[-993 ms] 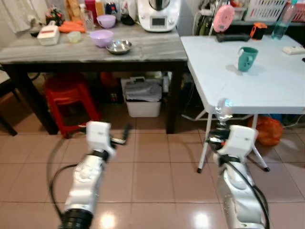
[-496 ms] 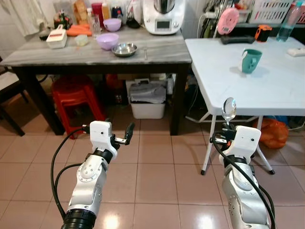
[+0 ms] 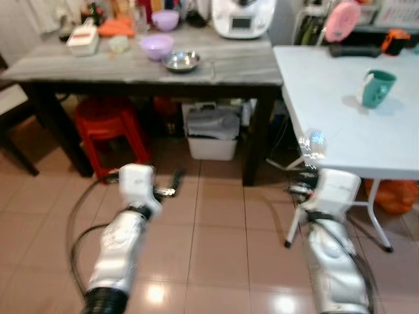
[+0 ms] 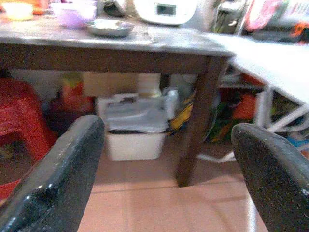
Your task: Setting the table
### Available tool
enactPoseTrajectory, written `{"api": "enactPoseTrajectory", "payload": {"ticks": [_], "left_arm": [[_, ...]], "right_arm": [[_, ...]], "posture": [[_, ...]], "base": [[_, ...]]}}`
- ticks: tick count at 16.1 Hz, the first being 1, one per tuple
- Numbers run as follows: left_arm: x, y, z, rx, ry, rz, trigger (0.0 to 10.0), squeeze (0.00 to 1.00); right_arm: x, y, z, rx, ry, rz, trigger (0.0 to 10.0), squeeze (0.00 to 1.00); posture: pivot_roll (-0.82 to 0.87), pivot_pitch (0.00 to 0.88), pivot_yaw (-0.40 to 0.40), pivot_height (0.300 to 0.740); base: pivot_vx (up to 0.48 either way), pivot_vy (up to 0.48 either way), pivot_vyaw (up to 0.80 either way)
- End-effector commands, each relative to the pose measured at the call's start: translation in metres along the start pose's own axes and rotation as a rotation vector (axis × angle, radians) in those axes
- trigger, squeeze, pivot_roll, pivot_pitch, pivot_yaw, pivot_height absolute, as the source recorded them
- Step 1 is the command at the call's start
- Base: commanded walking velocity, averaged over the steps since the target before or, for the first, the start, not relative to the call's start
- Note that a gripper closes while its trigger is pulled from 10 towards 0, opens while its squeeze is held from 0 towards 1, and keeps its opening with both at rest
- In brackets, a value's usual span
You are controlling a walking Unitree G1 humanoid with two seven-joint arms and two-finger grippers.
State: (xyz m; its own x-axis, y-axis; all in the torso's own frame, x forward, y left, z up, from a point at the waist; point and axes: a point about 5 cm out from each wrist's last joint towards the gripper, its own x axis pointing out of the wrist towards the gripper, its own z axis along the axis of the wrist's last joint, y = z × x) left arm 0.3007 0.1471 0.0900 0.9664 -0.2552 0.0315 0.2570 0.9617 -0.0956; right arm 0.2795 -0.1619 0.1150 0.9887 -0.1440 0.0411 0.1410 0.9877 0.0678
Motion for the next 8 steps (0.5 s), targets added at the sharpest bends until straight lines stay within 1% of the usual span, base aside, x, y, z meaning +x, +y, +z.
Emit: {"api": "enactPoseTrajectory", "payload": {"ticks": [1, 6, 8], "left_arm": [[0.0045, -0.0079, 0.0043, -0.005, -0.017, -0.023, 10.0, 0.00], [0.0045, -0.0098, 0.0038, -0.012, -0.017, -0.031, 10.0, 0.00], [0.0047, -0.0102, 0.0032, -0.013, -0.015, -0.032, 10.0, 0.00]], "right_arm": [[0.0003, -0.0093, 0.0030, -0.019, -0.014, -0.022, 10.0, 0.00], [-0.0011, -0.0101, 0.0025, -0.017, -0.014, -0.019, 10.0, 0.00], [-0.0014, -0.0103, 0.0022, -0.018, -0.012, -0.016, 10.0, 0.00]], "posture": [[-0.08, 0.000, 0.034, 0.740], [-0.09, 0.000, 0.031, 0.740], [-0.09, 0.000, 0.031, 0.740]], "base": [[0.424, 0.000, 0.44], [0.422, 0.000, 0.42], [0.426, 0.000, 0.00]]}}
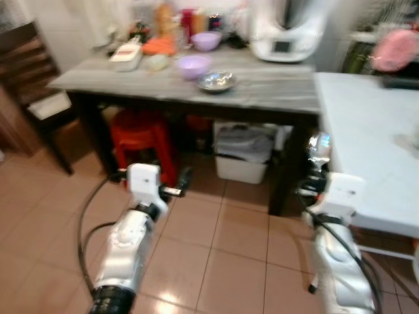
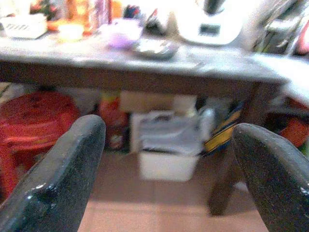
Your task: Setting the table
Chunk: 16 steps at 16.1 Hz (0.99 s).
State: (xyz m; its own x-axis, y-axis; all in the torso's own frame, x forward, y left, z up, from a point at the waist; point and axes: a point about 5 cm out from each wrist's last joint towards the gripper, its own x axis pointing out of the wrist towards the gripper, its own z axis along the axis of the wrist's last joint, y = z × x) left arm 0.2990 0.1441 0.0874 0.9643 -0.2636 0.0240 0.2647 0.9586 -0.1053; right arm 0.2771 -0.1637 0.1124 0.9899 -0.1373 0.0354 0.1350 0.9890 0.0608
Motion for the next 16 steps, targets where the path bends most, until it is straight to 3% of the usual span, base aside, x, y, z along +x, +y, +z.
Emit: {"api": "enactPoseTrajectory", "payload": {"ticks": [1, 7, 9, 10, 11, 14, 16], "left_arm": [[0.006, -0.007, 0.006, -0.003, -0.023, -0.025, 10.0, 0.00], [0.005, -0.006, 0.006, 0.005, -0.019, -0.021, 10.0, 0.00], [0.004, -0.001, 0.006, 0.019, -0.019, -0.004, 10.0, 0.00], [0.001, 0.008, 0.007, 0.041, -0.018, 0.029, 10.0, 0.00], [0.001, 0.010, 0.007, 0.045, -0.018, 0.036, 10.0, 0.00], [-0.005, 0.019, 0.006, 0.062, -0.006, 0.053, 10.0, 0.00], [-0.006, 0.019, 0.005, 0.064, 0.001, 0.048, 10.0, 0.00]], "right_arm": [[0.001, -0.008, 0.004, -0.015, -0.018, -0.019, 10.0, 0.00], [0.001, -0.005, 0.004, -0.007, -0.020, -0.010, 10.0, 0.00], [-0.001, -0.005, 0.006, -0.002, -0.026, -0.013, 10.0, 0.00], [-0.009, -0.004, 0.010, -0.019, -0.053, -0.002, 10.0, 0.00], [-0.011, -0.003, 0.011, -0.023, -0.059, 0.001, 10.0, 0.00], [-0.036, -0.005, 0.013, -0.127, -0.088, 0.053, 10.0, 0.00], [-0.042, -0.010, 0.008, -0.119, -0.063, 0.033, 10.0, 0.00]], "posture": [[-0.09, 0.000, 0.030, 0.740], [-0.08, 0.000, 0.026, 0.740], [-0.08, 0.000, 0.026, 0.740], [-0.08, 0.000, 0.027, 0.740], [-0.08, 0.000, 0.027, 0.740], [-0.08, 0.000, 0.041, 0.740], [-0.08, 0.000, 0.050, 0.740]], "base": [[0.428, 0.000, 0.51], [0.421, 0.000, 0.65], [0.405, 0.000, 0.00], [0.379, 0.000, 0.00], [0.379, 0.000, 0.00], [0.355, 0.000, 0.00], [0.354, 0.000, -0.30]]}}
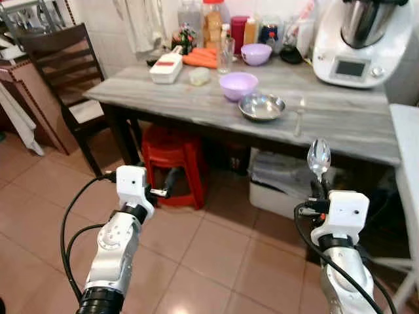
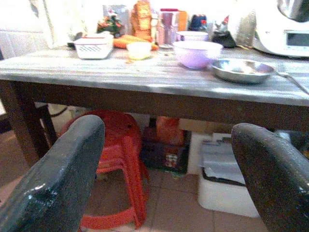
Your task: Setting the table
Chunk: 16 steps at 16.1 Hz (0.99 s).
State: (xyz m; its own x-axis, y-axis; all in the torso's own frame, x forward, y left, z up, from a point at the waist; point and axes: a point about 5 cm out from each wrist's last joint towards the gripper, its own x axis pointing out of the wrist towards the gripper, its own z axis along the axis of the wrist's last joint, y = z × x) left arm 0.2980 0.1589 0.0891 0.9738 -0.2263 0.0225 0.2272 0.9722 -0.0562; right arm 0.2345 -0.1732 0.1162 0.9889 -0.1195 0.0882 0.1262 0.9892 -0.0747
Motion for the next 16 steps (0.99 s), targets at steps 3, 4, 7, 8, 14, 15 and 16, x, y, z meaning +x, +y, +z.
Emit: {"api": "enactPoseTrajectory", "payload": {"ticks": [3, 4, 7, 8, 14, 15, 16], "left_arm": [[-0.002, 0.001, 0.000, 0.006, 0.013, -0.014, 10.0, 0.00], [-0.002, 0.000, 0.000, 0.005, 0.014, -0.017, 10.0, 0.00], [-0.006, -0.004, -0.004, -0.015, 0.029, -0.053, 10.0, 0.00], [-0.010, -0.007, -0.006, -0.020, 0.037, -0.075, 10.0, 0.00], [-0.015, -0.007, -0.009, -0.016, 0.061, -0.100, 10.0, 0.00], [-0.015, -0.007, -0.009, -0.015, 0.062, -0.100, 10.0, 0.00], [-0.016, -0.007, -0.008, -0.014, 0.062, -0.100, 10.0, 0.00]], "right_arm": [[-0.003, 0.005, 0.003, 0.026, -0.005, 0.000, 10.0, 0.00], [-0.003, 0.005, 0.004, 0.026, -0.005, -0.001, 10.0, 0.00], [-0.006, 0.004, 0.003, 0.024, 0.002, -0.011, 10.0, 0.00], [-0.007, 0.003, 0.002, 0.024, 0.007, -0.016, 10.0, 0.00], [-0.010, 0.003, 0.001, 0.021, 0.016, -0.020, 10.0, 0.00], [-0.010, 0.003, 0.001, 0.020, 0.016, -0.019, 10.0, 0.00], [-0.009, 0.003, 0.002, 0.010, 0.012, -0.007, 10.0, 0.00]], "posture": [[-0.09, 0.000, 0.055, 0.740], [-0.09, 0.000, 0.055, 0.740], [-0.09, 0.000, 0.055, 0.740], [-0.09, 0.000, 0.055, 0.740], [-0.09, 0.000, 0.062, 0.740], [-0.09, 0.000, 0.062, 0.740], [-0.09, 0.000, 0.063, 0.740]], "base": [[0.352, 0.000, -0.80], [0.345, 0.000, -0.80], [0.345, 0.000, -0.80], [0.345, 0.000, 0.00], [0.335, 0.000, 0.00], [0.326, 0.000, 0.00], [0.322, 0.000, 0.00]]}}
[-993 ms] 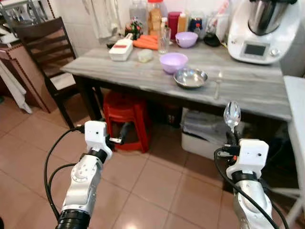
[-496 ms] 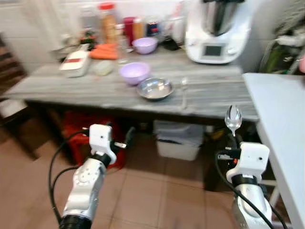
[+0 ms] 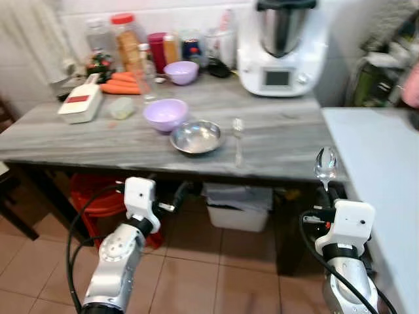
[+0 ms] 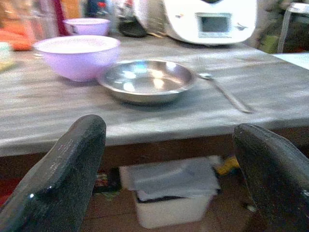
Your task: Setting the table
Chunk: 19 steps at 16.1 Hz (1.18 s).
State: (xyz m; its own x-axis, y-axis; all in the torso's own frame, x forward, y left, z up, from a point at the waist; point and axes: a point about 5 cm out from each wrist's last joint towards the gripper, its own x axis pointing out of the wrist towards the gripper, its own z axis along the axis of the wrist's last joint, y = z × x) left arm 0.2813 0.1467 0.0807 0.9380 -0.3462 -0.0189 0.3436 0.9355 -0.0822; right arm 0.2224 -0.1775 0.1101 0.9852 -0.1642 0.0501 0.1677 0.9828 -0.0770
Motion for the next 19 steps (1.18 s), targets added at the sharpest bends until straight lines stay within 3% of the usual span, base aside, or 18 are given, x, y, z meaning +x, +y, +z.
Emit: {"api": "enactPoseTrajectory", "payload": {"ticks": [1, 4, 17, 19], "left_arm": [[-0.003, 0.008, 0.001, 0.012, 0.015, 0.023, 10.0, 0.00], [-0.003, 0.006, 0.001, 0.009, 0.012, 0.019, 10.0, 0.00], [-0.006, 0.004, -0.001, 0.008, 0.023, 0.011, 10.0, 0.00], [-0.008, 0.003, 0.002, 0.022, 0.007, -0.019, 10.0, 0.00]], "right_arm": [[0.003, 0.009, 0.008, 0.009, -0.033, 0.037, 10.0, 0.00], [0.005, 0.009, 0.008, 0.017, -0.032, 0.034, 10.0, 0.00], [0.012, 0.010, 0.008, 0.005, -0.041, 0.046, 10.0, 0.00], [0.014, 0.011, 0.007, 0.017, -0.042, 0.043, 10.0, 0.00]], "posture": [[-0.09, 0.000, 0.062, 0.740], [-0.09, 0.000, 0.060, 0.740], [-0.09, 0.000, 0.049, 0.740], [-0.08, 0.000, 0.063, 0.740]], "base": [[0.322, 0.000, 0.00], [0.324, 0.000, 0.59], [0.321, 0.000, 0.03], [0.000, 0.000, 0.00]]}}
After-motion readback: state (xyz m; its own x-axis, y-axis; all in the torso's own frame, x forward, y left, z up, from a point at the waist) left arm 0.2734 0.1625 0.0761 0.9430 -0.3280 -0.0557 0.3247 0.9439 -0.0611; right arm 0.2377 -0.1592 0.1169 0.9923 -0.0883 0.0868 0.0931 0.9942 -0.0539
